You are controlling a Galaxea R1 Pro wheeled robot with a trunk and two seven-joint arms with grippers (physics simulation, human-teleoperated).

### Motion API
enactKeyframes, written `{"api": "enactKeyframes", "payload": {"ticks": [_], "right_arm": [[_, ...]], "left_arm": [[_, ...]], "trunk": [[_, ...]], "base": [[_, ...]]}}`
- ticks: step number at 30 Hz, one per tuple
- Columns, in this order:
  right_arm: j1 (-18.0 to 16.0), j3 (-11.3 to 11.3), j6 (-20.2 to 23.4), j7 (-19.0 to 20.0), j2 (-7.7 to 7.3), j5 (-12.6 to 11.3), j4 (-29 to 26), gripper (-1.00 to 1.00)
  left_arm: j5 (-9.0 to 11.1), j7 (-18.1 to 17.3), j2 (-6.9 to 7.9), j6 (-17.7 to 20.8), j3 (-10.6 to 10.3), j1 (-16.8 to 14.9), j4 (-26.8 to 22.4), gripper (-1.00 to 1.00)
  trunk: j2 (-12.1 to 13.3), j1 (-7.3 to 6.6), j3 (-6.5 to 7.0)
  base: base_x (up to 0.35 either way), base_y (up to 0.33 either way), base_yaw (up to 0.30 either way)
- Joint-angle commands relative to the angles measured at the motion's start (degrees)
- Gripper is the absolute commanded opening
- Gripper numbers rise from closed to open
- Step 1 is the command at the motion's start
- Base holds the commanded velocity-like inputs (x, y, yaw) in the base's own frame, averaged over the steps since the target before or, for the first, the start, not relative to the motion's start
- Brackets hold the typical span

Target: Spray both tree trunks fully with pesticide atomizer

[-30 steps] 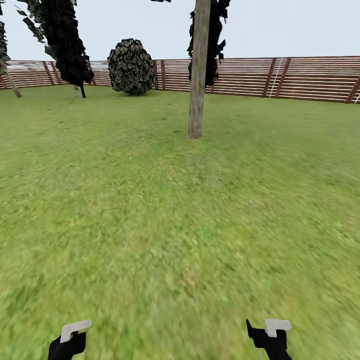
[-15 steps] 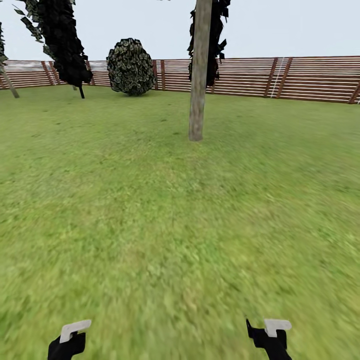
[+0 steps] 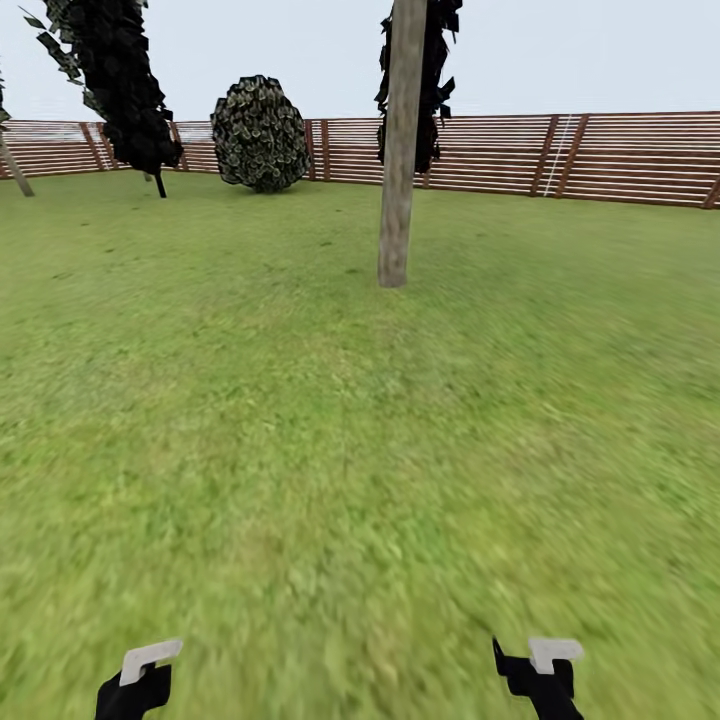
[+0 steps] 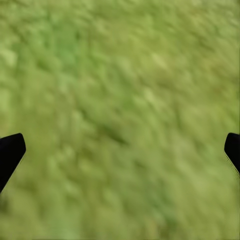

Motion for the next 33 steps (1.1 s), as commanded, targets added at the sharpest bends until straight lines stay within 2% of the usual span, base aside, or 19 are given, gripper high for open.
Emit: {"api": "enactKeyframes", "payload": {"ticks": [1, 26, 33], "right_arm": [[-0.03, -0.26, -0.18, -0.05, 0.02, 0.26, 0.05, 1.0], [-0.03, -0.26, -0.19, -0.13, 0.02, 0.18, 0.05, 1.0], [-0.03, -0.26, -0.19, -0.14, 0.02, 0.18, 0.05, 1.0]], "left_arm": [[0.48, 0.02, 0.01, -0.19, -0.15, -0.05, 0.05, -1.0], [0.48, 0.02, 0.01, -0.19, -0.13, 0.03, 0.05, -1.0], [0.48, 0.02, 0.01, -0.19, -0.15, 0.07, 0.05, -1.0]], "trunk": [[-0.01, 0.03, -0.04], [-0.01, 0.03, -0.04], [-0.01, 0.03, -0.04]], "base": [[0.338, 0.0, 0.0], [0.338, 0.0, 0.0], [0.338, 0.0, -0.208]]}}
